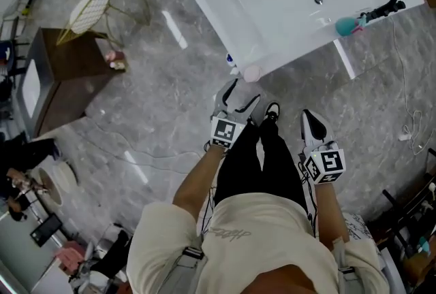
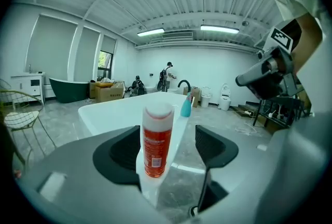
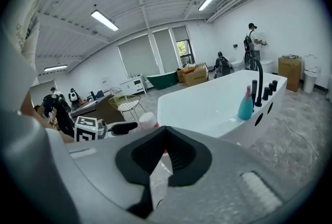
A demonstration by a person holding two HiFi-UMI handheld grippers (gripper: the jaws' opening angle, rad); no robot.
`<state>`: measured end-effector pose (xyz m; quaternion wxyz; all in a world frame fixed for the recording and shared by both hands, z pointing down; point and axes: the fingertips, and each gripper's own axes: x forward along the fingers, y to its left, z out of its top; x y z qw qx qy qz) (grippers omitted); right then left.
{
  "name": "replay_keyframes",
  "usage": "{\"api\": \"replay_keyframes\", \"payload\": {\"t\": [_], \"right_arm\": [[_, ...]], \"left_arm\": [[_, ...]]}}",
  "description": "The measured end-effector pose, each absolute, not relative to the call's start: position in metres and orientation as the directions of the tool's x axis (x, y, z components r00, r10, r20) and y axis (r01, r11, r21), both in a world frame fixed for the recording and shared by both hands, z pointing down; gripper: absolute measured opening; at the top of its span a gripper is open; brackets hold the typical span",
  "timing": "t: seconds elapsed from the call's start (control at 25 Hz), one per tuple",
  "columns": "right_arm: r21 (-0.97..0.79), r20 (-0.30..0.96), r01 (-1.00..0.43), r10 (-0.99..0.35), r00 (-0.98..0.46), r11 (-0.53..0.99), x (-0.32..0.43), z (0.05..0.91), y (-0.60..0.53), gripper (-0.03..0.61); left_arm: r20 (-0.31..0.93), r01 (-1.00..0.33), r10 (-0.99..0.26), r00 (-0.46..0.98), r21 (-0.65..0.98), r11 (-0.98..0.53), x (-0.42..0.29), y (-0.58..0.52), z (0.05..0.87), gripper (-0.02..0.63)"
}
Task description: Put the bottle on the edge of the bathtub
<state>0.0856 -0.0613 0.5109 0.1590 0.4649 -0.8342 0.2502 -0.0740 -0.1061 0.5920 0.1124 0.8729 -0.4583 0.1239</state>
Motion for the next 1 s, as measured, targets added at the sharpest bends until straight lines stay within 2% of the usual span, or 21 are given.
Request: {"api": "replay_keyframes", "payload": {"t": [0.28, 0.44, 0.52, 0.76, 1.0], "right_arm": [[-0.195, 0.397, -0.844, -0.746, -0.534, 0.500, 0.065, 0.445, -0.086, 0.002], [-0.166, 0.357, -0.839, -0.761, -0.541, 0.519, 0.057, 0.421, -0.085, 0.002], [-0.151, 0.327, -0.839, -0.775, -0.541, 0.522, 0.051, 0.409, -0.090, 0.002], [-0.110, 0.216, -0.831, -0.803, -0.555, 0.545, 0.034, 0.359, -0.105, 0.002], [-0.058, 0.140, -0.850, -0.839, -0.526, 0.523, 0.050, 0.313, -0.118, 0.002]], "left_arm": [[0.259, -0.831, -0.796, 0.548, 0.054, -0.554, -0.101, -0.102, 0.503, 0.212], [0.255, -0.853, -0.819, 0.515, 0.052, -0.520, -0.117, -0.107, 0.465, 0.075], [0.229, -0.852, -0.824, 0.519, 0.059, -0.520, -0.119, -0.115, 0.442, 0.034], [0.075, -0.810, -0.807, 0.586, 0.037, -0.585, -0.103, -0.122, 0.353, 0.015], [0.086, -0.781, -0.777, 0.624, 0.073, -0.620, -0.093, -0.123, 0.308, 0.015]]}}
